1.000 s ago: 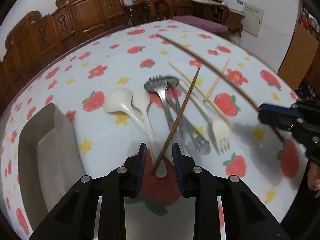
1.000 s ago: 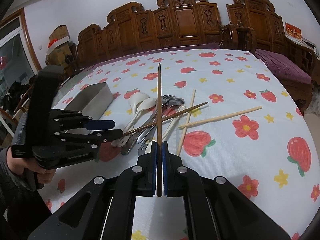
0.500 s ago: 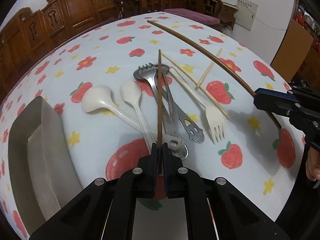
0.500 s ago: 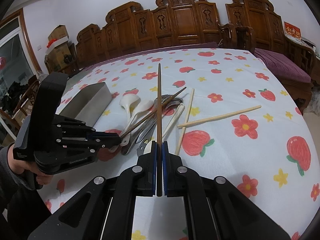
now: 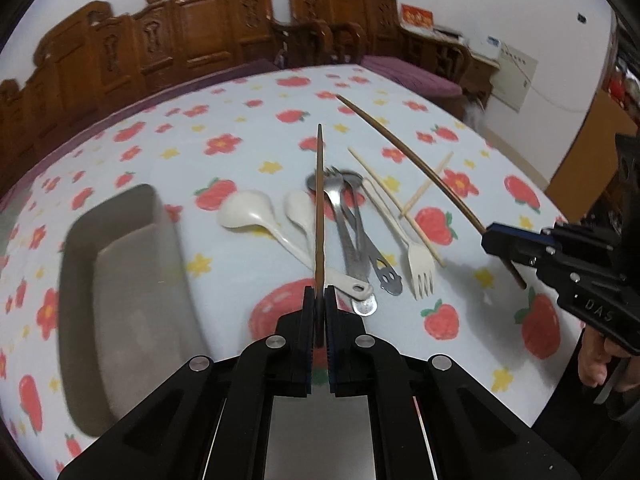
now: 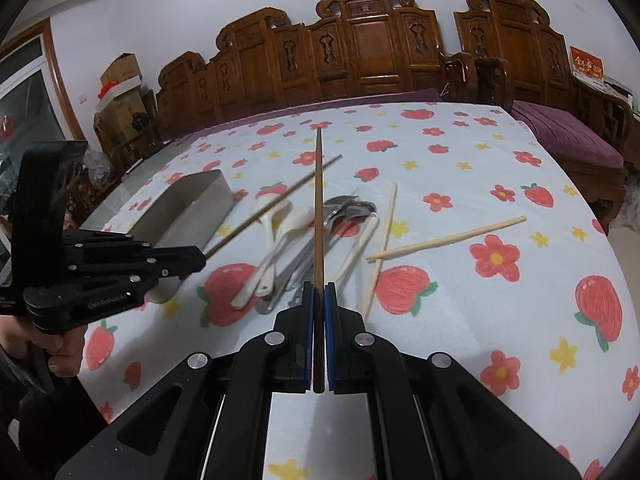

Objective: Organize utensils
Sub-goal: 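Carry the chopsticks into the metal tray and open both tools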

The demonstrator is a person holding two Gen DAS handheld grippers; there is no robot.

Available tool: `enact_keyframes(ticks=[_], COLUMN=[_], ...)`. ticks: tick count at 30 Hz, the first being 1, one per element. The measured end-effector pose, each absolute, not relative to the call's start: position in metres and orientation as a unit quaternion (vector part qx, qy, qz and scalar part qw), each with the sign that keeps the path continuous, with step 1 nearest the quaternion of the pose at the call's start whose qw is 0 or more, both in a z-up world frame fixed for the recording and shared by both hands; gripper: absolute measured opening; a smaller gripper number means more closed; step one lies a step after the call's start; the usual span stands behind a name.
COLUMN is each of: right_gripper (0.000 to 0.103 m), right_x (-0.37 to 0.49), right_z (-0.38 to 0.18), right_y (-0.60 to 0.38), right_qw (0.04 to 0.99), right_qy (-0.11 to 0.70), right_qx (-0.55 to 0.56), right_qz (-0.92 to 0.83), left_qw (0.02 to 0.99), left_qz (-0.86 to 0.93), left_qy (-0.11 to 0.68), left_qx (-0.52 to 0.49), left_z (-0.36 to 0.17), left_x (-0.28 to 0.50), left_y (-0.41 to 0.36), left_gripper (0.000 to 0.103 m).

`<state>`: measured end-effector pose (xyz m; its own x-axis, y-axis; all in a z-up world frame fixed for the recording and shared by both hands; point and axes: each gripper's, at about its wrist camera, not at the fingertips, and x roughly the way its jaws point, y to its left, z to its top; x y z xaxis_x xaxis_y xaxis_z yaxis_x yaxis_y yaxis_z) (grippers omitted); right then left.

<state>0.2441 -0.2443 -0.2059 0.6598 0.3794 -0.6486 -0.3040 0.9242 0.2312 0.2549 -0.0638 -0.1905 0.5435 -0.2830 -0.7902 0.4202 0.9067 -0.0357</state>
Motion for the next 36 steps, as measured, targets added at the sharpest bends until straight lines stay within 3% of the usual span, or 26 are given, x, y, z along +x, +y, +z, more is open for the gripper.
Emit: enact_keyframes(ticks=[16,36], right_gripper=[0.006,0.006], right_x=[0.231,0.227], right_z=[-0.172,-0.164], right_y=[-0.195,-0.120], right_qw=[0.911,0.899], right_qy=[0.355,0.369], right_qx=[0.010,-0.058], right_qz=[0.208,0.230], left_qw=[0.910,0.885], left_qz=[-0.124,-0.064], left_qy=[0.394,0.461], left_qx=[0.037,-0.015], left_z=[-0.156,-0.200], left_x=[0.234,0.245], left_y=[0.016,0.099], left_gripper=[0.004,0.004])
